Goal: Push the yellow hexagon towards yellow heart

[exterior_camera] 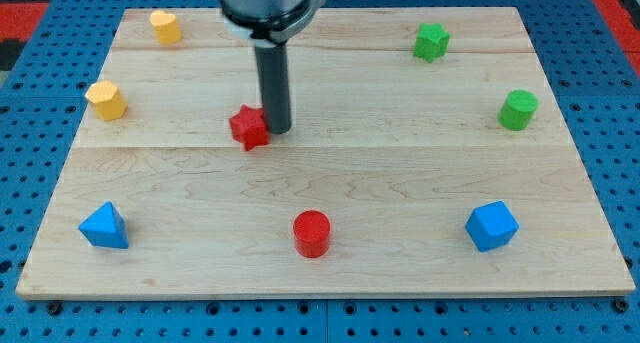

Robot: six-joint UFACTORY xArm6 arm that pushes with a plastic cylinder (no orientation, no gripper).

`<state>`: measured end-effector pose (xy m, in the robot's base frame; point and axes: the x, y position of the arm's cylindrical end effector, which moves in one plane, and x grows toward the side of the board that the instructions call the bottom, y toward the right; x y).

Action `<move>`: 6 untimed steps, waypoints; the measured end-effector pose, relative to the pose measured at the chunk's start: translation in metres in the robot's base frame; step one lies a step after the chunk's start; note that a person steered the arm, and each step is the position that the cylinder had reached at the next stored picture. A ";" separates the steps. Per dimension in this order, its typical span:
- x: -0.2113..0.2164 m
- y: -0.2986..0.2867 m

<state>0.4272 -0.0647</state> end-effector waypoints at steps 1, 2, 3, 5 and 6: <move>0.035 -0.001; 0.021 -0.039; -0.004 -0.087; 0.008 -0.205; -0.051 -0.200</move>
